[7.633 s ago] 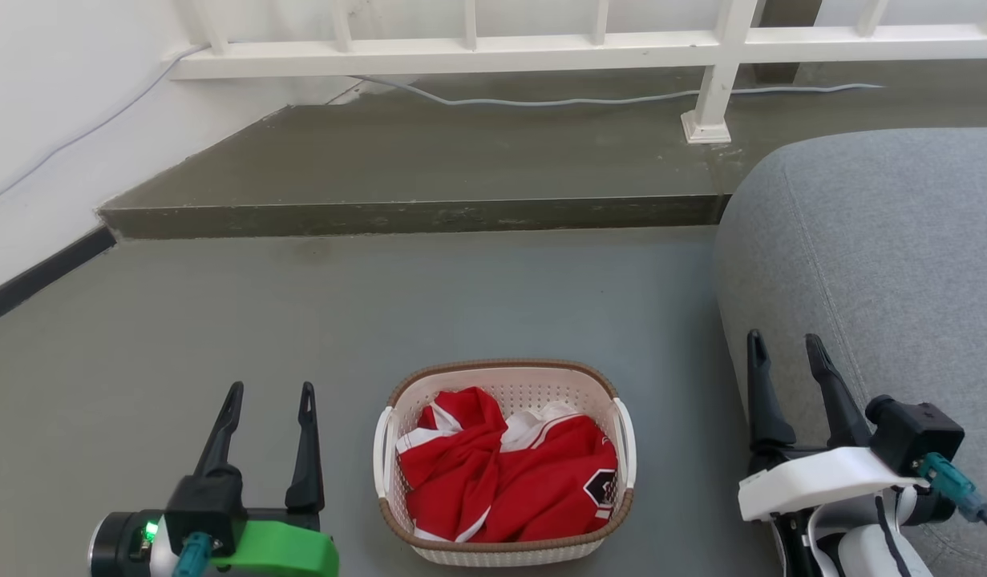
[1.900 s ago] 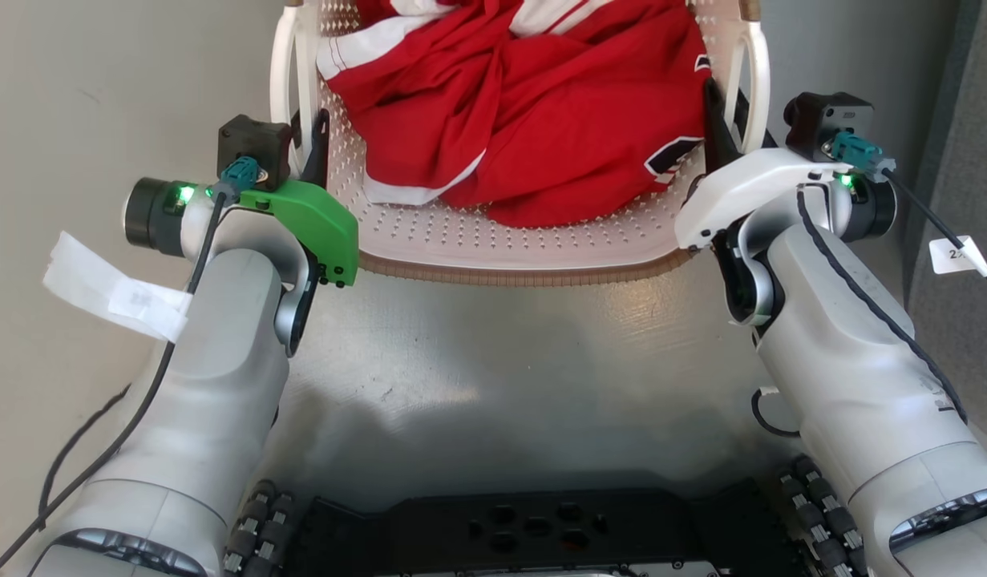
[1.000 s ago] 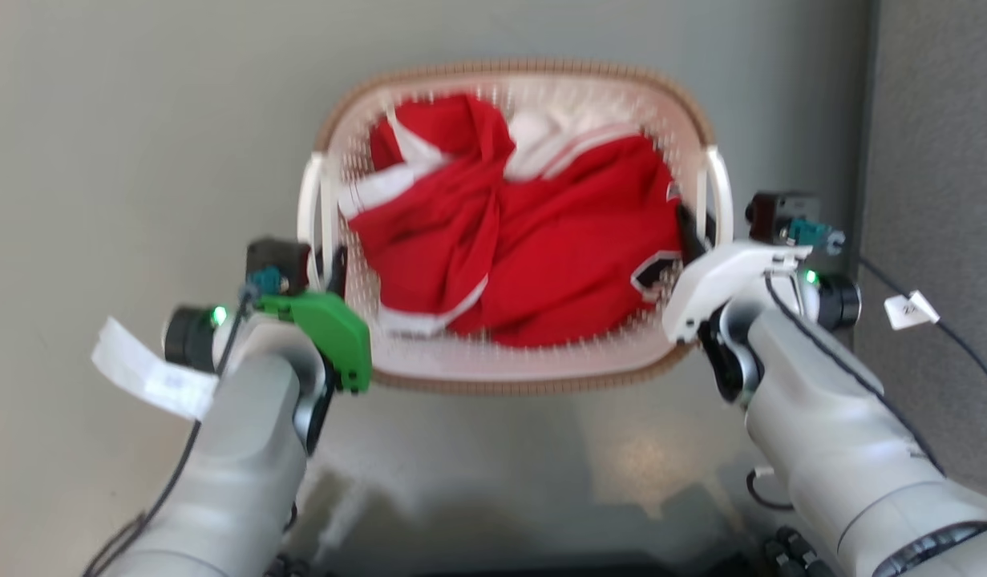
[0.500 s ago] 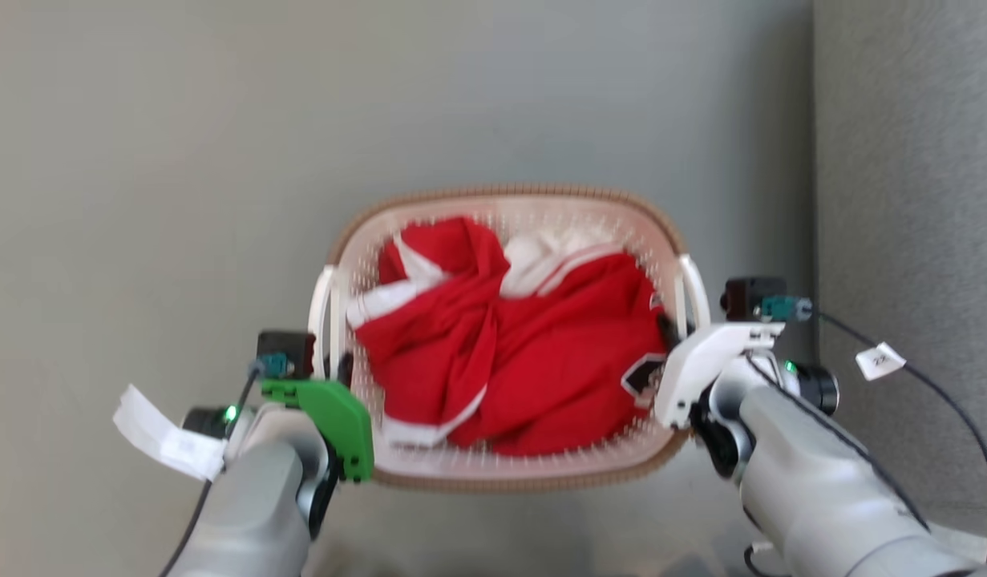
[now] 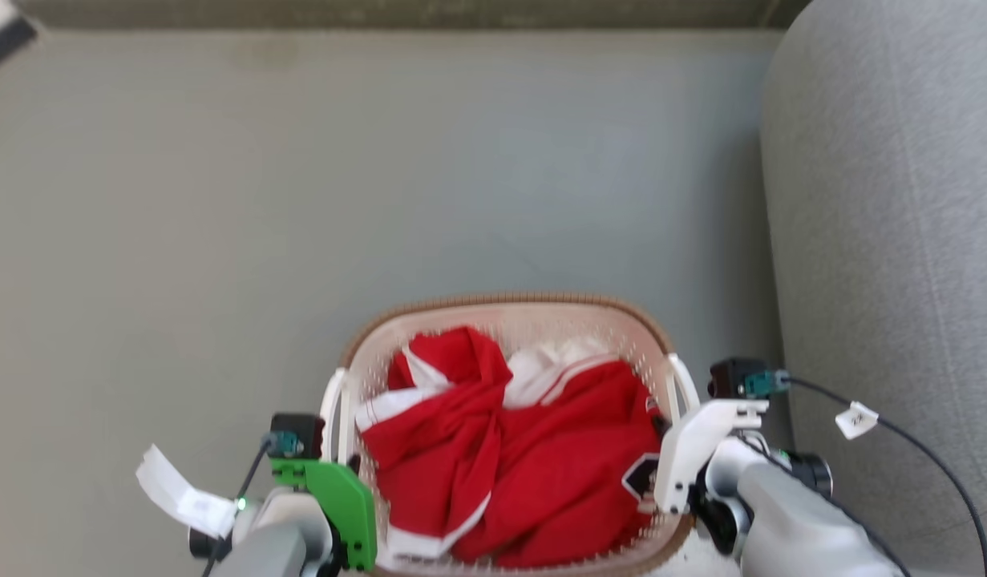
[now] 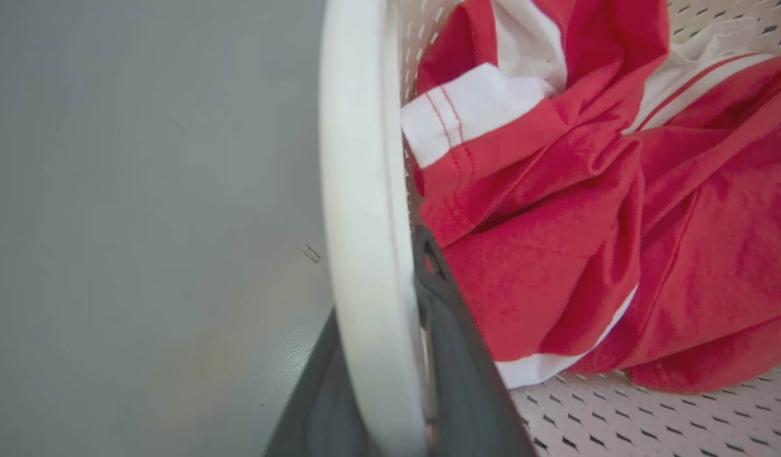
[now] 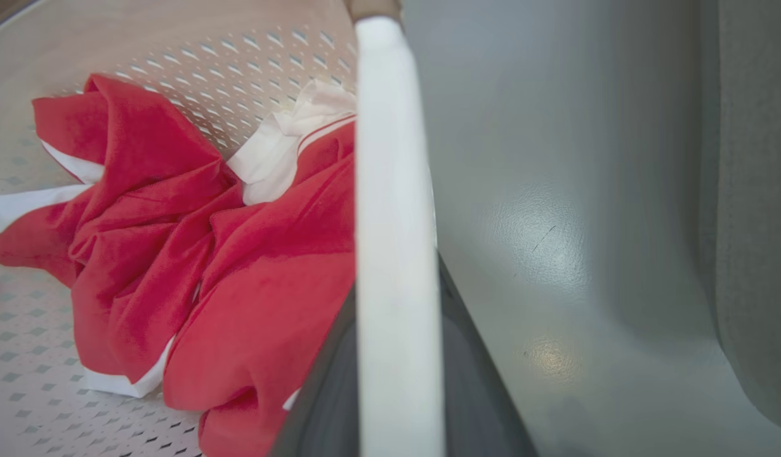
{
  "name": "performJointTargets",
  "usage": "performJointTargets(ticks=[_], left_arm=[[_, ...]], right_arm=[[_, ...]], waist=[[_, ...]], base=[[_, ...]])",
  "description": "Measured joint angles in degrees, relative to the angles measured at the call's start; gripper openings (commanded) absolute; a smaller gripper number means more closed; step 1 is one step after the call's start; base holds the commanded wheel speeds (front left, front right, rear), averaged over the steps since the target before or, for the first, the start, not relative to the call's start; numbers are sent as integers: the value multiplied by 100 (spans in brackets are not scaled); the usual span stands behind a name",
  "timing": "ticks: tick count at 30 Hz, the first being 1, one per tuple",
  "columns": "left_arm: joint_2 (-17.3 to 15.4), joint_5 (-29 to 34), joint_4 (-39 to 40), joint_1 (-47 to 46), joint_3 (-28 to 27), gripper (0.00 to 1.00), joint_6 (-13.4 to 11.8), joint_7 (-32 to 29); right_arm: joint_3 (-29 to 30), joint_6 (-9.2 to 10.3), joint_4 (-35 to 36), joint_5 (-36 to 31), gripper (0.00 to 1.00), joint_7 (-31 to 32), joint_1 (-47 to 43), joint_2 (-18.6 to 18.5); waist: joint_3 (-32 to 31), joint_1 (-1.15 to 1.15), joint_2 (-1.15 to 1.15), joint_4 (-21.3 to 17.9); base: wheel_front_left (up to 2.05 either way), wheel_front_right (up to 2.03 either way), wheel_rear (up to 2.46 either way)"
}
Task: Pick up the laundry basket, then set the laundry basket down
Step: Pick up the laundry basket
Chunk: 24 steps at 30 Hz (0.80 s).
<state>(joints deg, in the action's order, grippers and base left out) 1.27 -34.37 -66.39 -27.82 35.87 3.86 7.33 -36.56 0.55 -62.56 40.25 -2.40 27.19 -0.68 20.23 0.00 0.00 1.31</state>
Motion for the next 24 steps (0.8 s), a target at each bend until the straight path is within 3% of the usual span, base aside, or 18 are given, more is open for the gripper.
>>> performJointTargets(ticks=[10, 24], left_arm=[[-1, -83, -116, 532, 165, 0, 32, -185], [-18, -326, -160, 1198, 345, 0, 42, -324]], right_arm=[[-342, 10, 45, 338, 0, 249, -605, 3], [-815, 207, 188, 632, 0, 398, -1316, -5]], waist=[[-815, 0, 0, -43], [-1912, 0, 0, -88]], base=[[0, 0, 0], [0, 0, 0]])
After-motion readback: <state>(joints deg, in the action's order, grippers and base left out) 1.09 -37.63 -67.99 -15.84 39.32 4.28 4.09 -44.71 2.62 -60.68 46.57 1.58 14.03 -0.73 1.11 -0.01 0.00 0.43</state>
